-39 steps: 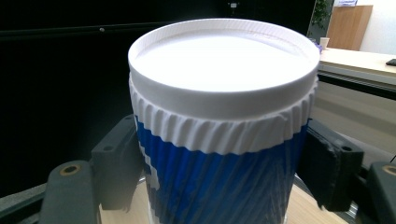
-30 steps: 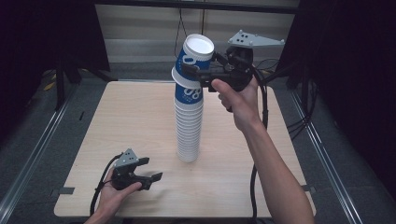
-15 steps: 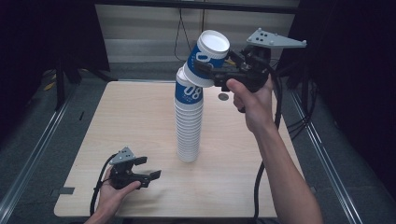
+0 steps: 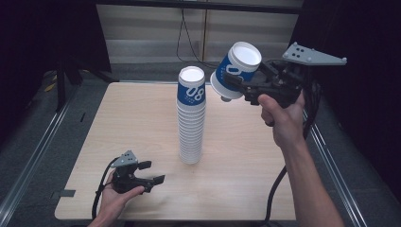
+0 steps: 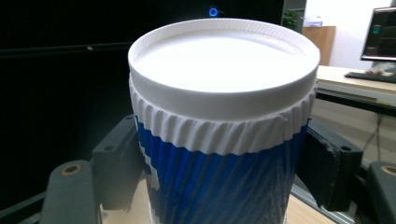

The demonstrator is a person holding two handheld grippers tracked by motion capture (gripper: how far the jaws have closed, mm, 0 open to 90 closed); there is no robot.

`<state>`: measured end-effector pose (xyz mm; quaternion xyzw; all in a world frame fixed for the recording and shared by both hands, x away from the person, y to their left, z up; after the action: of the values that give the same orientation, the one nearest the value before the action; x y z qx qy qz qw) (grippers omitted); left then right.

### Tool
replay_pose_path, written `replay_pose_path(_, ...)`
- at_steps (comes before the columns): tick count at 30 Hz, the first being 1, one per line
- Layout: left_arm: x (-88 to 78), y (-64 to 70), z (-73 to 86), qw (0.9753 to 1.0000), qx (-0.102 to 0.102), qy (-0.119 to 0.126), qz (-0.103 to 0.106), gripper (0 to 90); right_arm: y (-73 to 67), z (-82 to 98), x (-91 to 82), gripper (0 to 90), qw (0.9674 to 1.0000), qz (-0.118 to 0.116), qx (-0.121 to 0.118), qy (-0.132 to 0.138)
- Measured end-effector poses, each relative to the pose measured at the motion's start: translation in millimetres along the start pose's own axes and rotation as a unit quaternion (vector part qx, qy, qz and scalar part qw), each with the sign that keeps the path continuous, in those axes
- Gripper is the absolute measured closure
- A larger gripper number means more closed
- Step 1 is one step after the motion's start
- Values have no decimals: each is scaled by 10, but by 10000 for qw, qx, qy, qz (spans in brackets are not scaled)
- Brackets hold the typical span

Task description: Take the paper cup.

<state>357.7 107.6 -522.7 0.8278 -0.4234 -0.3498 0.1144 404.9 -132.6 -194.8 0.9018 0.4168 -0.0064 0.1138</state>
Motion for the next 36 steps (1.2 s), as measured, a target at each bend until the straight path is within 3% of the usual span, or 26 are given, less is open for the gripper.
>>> replay_pose_path(12, 8, 137, -146, 9997, 156, 121, 150, 177, 70, 467, -215, 249, 9993, 71, 190, -301)
replay_pose_path(16, 1, 249, -297, 9987, 367, 278, 221, 189, -49, 710, -186, 249, 9987, -57, 293, -401)
replay_pose_path(23, 39, 430, -542, 9964, 546, 461, 465, 171, -166, 970, -168, 249, 9979, -249, 406, -443)
replay_pose_path(27, 96, 516, -537, 9953, 613, 426, 622, 161, -245, 1243, -154, 250, 9962, -340, 566, -565)
replay_pose_path(36, 218, 726, -511, 9923, 835, 350, 847, 171, -532, 1494, -100, 250, 9947, -772, 510, -451)
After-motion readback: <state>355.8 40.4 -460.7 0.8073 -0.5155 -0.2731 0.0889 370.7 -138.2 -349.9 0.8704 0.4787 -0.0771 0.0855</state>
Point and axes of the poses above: each handheld gripper's, and its own axes: x roughly forward along the jaws, z roughly out of its underside, y roughly to its right, the point moved 9 cm from there along x, roughly forward along the jaws, and after that the axes turned 14 degrees about -x, right-handed, at the moved point
